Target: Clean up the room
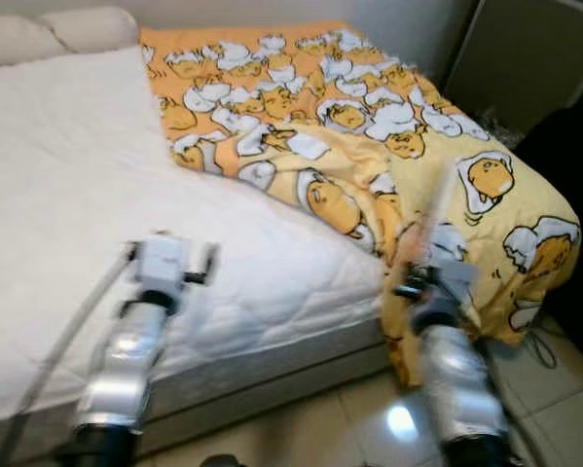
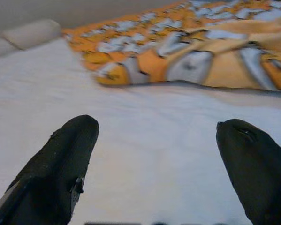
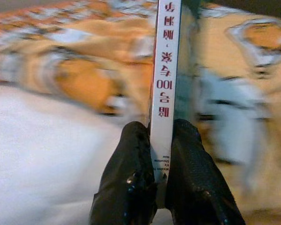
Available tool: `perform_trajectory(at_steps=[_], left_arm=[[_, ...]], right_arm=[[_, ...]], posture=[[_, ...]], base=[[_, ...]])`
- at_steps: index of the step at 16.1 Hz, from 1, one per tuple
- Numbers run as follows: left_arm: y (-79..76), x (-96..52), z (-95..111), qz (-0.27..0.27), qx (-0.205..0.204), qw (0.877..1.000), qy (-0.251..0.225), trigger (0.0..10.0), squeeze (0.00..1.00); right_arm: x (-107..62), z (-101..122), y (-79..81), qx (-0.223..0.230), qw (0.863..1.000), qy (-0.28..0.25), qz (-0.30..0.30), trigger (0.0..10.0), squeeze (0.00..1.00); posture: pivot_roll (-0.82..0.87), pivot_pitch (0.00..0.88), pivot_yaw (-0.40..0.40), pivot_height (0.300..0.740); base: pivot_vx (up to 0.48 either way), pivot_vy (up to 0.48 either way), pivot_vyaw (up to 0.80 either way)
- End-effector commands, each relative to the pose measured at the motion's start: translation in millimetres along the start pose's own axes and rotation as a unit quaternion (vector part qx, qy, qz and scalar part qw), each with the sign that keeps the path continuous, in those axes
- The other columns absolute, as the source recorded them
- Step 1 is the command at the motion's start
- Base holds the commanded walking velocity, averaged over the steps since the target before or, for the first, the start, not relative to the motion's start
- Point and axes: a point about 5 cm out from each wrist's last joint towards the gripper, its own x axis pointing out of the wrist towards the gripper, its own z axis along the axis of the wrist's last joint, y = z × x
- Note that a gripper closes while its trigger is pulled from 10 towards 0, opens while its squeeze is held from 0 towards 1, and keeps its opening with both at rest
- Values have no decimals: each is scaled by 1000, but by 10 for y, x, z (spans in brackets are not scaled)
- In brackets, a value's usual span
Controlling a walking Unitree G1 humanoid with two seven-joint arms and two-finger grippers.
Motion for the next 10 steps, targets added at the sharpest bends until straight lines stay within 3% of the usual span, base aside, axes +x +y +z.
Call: perform_trajectory(at_steps=[1, 5, 8, 10], left_arm=[[-97, 26, 53, -10, -6, 1000, -12, 10000, 0], [-80, 32, 88, -8, -5, 1000, -16, 10000, 0], [-76, 59, 148, -1, -4, 1000, -22, 10000, 0], [-69, 77, 155, 5, -6, 1000, -22, 10000, 0]], right_arm=[[38, 156, -21, -15, 999, -27, 7, 10000, 0], [80, 222, -60, -35, 999, -34, 3, 10000, 0], [177, 431, -80, 18, 998, -59, 14, 10000, 0], [185, 427, -42, 2, 998, -56, 33, 10000, 0]], posture=[[89, 0, -30, 740], [86, 0, -30, 740], [95, 0, -50, 740], [89, 0, -53, 740]], base=[[0, 461, 0], [0, 463, 0], [0, 474, 0], [0, 461, 0]])
